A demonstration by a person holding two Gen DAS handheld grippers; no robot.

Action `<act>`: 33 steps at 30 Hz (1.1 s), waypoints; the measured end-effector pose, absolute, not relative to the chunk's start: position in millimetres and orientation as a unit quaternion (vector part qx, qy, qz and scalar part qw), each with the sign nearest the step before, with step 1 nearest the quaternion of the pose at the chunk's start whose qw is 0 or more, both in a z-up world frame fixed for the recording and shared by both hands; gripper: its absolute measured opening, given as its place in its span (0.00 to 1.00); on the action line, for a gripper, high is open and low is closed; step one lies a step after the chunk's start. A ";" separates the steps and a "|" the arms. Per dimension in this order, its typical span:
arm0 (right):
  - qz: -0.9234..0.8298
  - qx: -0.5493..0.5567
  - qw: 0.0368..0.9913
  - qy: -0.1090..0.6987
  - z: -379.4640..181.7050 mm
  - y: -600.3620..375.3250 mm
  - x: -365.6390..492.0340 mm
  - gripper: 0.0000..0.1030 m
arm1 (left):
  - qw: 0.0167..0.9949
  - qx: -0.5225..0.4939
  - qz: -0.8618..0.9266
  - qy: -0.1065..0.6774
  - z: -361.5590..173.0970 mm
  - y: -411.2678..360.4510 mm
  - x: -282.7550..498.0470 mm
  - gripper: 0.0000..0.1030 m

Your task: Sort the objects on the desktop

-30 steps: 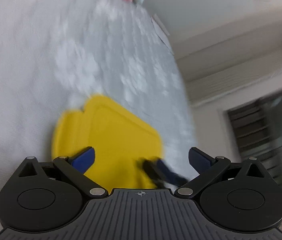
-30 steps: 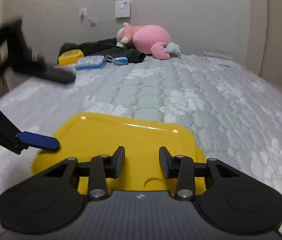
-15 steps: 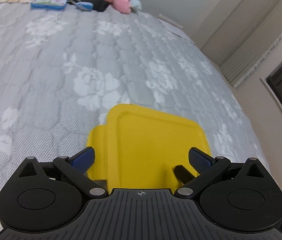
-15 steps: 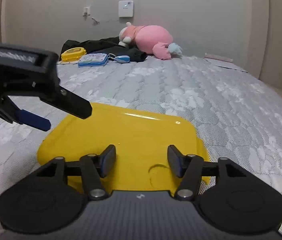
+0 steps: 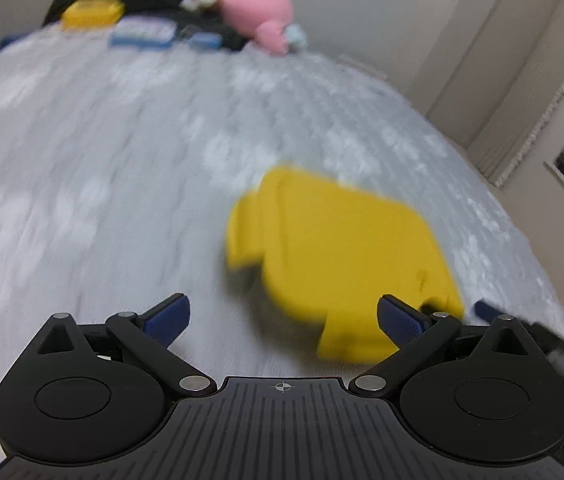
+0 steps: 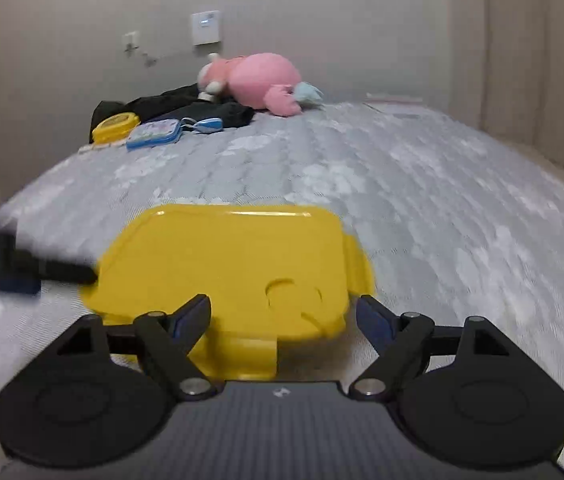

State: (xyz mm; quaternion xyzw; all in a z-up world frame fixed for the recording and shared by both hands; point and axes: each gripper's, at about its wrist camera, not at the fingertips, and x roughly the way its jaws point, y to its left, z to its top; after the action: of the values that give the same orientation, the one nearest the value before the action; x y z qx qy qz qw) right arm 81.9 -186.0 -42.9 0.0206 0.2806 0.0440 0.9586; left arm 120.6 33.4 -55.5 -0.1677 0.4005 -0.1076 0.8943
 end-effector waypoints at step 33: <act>0.031 0.016 0.959 0.281 -44.9 -192.4 40.2 1.00 | 0.928 -0.049 -0.035 0.369 -59.4 0.5 71.9 1.00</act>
State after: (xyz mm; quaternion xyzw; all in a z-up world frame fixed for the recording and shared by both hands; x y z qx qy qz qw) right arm 40.2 -192.4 -44.9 0.0162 0.2806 0.0313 0.9592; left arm 71.9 0.5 -59.4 -0.0490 0.3686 -0.0354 0.9276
